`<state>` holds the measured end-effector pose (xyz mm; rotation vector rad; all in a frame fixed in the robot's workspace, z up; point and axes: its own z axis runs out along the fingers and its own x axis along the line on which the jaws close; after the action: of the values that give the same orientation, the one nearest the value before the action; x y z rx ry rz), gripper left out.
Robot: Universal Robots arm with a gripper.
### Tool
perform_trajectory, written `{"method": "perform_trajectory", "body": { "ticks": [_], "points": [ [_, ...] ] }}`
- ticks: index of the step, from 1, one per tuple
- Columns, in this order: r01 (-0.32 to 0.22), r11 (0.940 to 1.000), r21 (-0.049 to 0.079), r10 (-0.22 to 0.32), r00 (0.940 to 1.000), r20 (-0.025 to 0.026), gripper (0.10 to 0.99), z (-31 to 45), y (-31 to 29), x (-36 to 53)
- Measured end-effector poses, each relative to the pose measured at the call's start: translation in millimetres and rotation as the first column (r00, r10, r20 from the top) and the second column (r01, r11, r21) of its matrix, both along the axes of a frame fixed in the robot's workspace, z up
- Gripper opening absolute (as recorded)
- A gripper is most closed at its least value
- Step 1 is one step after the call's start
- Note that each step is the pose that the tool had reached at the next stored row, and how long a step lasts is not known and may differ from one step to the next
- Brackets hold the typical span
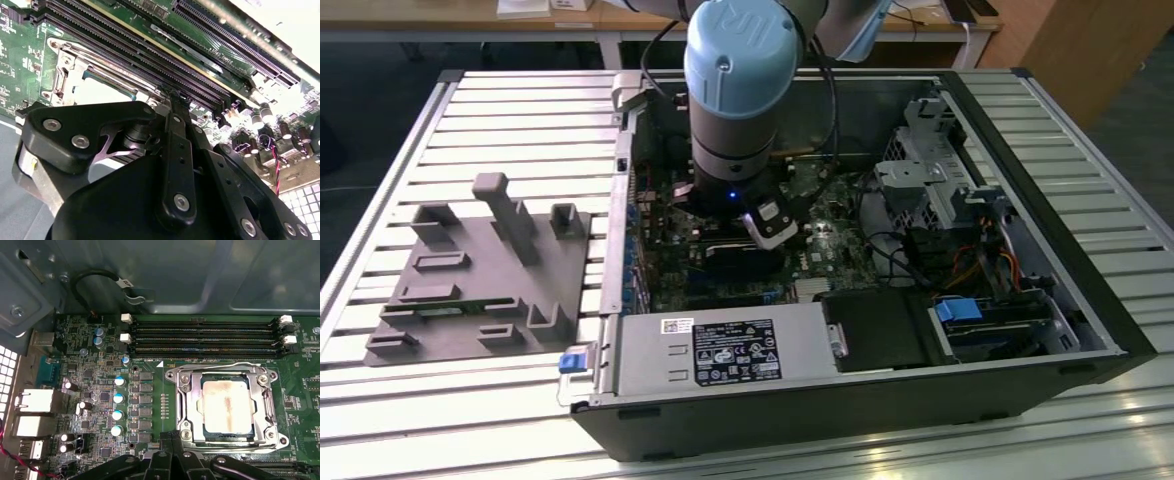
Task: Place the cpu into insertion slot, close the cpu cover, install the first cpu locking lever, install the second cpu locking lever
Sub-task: 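Install the second cpu locking lever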
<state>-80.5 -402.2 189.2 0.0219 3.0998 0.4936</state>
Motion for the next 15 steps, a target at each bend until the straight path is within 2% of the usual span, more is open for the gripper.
{"method": "perform_trajectory", "body": {
  "ticks": [15],
  "points": [
    [0.000, 1.0000, -0.007, 0.000, 1.0000, -0.0001, 0.106, 0.0, -4.3, 0.0]
  ]
}}
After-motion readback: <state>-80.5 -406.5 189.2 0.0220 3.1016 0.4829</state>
